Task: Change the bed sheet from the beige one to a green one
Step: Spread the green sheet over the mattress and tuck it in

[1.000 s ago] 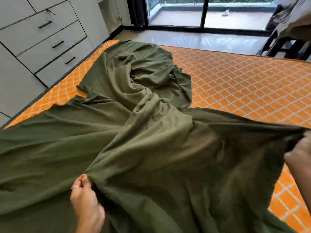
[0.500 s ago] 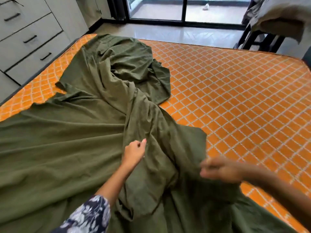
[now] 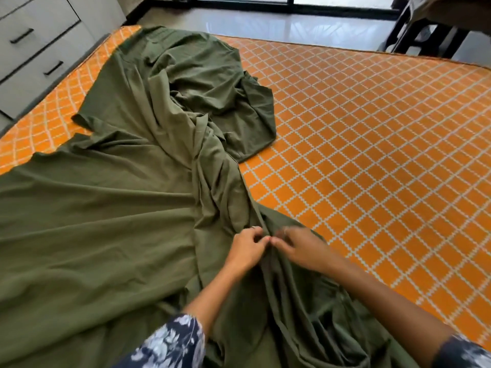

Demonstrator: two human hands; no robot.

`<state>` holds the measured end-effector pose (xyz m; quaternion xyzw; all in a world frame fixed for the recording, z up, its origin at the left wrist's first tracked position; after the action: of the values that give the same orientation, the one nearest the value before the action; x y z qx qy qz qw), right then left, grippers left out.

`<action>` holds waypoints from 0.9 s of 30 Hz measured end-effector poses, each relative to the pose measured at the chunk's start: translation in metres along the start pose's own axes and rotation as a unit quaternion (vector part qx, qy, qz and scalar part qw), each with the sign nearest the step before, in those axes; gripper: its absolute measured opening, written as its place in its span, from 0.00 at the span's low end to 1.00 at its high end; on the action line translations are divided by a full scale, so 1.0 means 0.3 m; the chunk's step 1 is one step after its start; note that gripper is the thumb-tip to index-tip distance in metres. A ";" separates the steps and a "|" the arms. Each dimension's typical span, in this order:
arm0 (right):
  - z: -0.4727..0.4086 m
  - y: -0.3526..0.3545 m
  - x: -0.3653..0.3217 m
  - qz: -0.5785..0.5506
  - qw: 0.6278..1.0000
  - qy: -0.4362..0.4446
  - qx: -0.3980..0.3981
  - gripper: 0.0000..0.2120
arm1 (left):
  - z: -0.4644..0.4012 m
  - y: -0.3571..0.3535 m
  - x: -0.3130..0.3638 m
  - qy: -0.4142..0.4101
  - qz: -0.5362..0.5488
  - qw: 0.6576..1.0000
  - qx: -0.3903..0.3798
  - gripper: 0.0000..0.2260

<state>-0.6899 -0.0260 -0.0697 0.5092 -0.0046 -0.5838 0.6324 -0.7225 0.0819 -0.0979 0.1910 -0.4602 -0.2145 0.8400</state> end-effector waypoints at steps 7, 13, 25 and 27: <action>-0.397 0.082 -0.045 -0.150 0.975 -0.165 -0.007 0.27 | 0.070 0.051 0.123 -0.191 0.036 0.976 -0.100 0.15; -0.466 0.153 0.040 -0.278 0.935 -0.171 0.140 0.13 | -0.164 0.471 -0.287 0.005 0.016 0.986 0.168 0.07; -0.569 0.254 0.247 -0.013 0.992 -0.113 0.051 0.16 | -0.522 0.582 -0.550 0.125 -0.407 0.901 0.084 0.16; -0.572 0.320 0.238 -0.019 0.992 -0.106 0.069 0.15 | -0.503 0.662 -0.490 0.104 -0.486 0.863 0.087 0.15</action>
<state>-0.4937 0.0113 -0.1321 0.4869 -0.1024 -0.6448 0.5803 -0.6280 0.3453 -0.1726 0.4841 -0.2357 -0.5335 0.6523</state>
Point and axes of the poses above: each hand's wrist, its own z-axis away from the middle knuckle, its own y-axis out of the back of the hand, x = y × z, the point moved 9 cm from there along -z, towards the middle knuckle, and after that the axes turned 7 degrees about -x, right-handed, at the moved point
